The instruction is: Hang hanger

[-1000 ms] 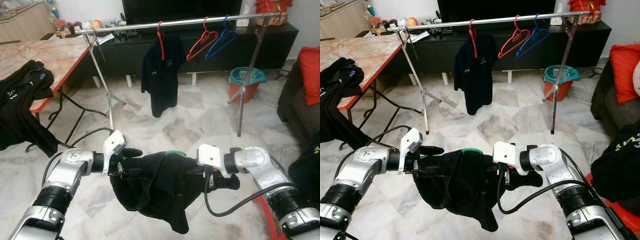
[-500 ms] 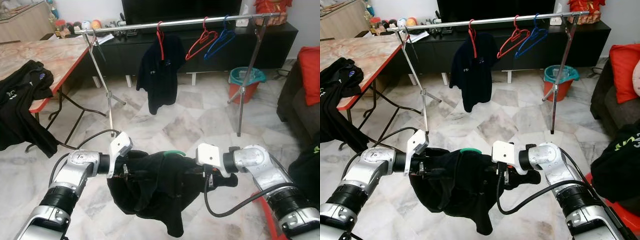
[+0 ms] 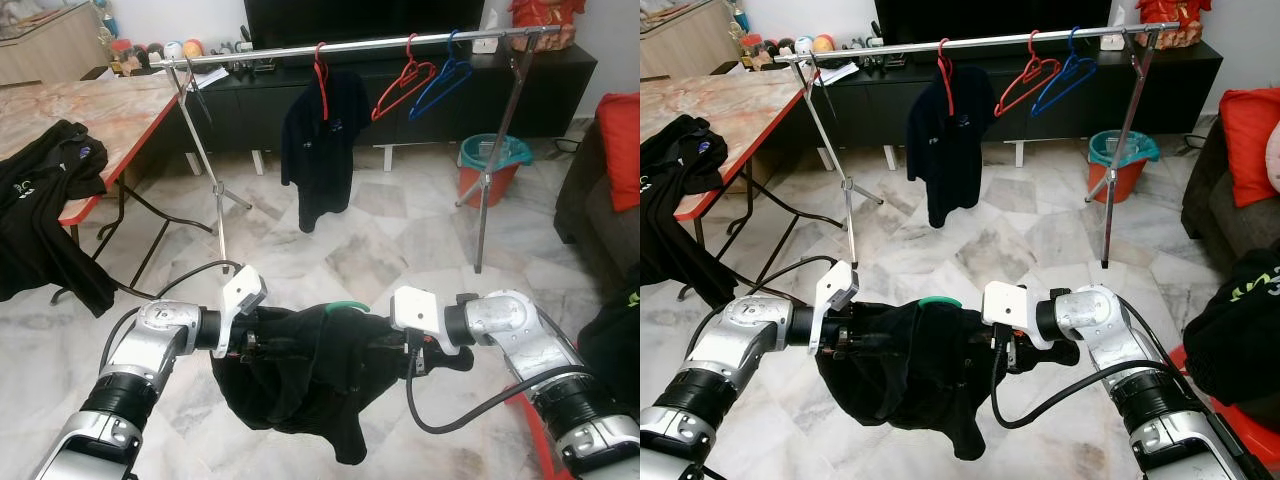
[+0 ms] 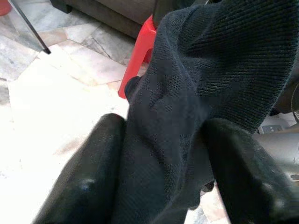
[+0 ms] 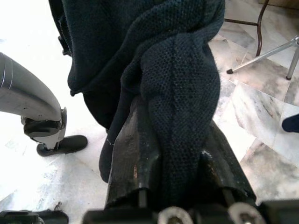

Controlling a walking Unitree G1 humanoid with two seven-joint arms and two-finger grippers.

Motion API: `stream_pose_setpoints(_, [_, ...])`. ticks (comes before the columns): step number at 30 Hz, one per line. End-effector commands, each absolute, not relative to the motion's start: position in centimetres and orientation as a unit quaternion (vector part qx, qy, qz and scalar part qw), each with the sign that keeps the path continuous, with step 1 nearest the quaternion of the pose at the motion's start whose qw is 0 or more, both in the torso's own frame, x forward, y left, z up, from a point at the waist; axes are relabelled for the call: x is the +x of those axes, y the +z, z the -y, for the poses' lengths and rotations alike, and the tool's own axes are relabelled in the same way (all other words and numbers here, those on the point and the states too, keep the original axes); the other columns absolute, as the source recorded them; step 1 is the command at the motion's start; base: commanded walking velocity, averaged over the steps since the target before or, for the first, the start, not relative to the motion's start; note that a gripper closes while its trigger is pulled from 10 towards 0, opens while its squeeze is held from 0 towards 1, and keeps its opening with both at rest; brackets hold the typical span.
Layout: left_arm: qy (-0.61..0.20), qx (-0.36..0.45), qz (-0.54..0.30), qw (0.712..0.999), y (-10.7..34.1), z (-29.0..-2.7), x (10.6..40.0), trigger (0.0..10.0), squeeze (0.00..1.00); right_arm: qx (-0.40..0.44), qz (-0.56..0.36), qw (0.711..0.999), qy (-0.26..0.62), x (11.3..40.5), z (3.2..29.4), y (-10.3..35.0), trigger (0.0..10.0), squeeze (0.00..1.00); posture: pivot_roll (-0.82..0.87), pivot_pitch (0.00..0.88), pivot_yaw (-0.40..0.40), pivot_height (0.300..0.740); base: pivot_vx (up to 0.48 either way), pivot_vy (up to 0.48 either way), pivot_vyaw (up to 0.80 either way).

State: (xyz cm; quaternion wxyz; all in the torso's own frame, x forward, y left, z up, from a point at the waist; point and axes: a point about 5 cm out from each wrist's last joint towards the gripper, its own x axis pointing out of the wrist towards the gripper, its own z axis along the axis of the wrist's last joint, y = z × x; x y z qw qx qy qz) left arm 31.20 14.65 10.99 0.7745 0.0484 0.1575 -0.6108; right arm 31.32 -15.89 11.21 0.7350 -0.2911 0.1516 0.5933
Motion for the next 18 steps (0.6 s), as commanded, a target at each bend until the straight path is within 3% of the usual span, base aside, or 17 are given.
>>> stream_pose_setpoints(1, [-0.613, 0.049, -0.166, 0.771, 10.85, -14.71, 31.17, 0.0, 0.0, -0.291, -0.108, 0.738, 0.599, 31.75, 14.77, 12.79, 0.0, 0.0, 0.01, 0.0, 0.132, 0.74, 0.0, 0.0, 0.0])
stream_pose_setpoints(18, [-0.62, 0.043, -0.166, 0.766, 10.78, -14.4, 31.03, 0.0, 0.0, -0.292, -0.106, 0.738, 0.599, 31.92, 14.7, 13.0, 0.0, 0.0, 0.01, 0.0, 0.128, 0.74, 0.0, 0.0, 0.0])
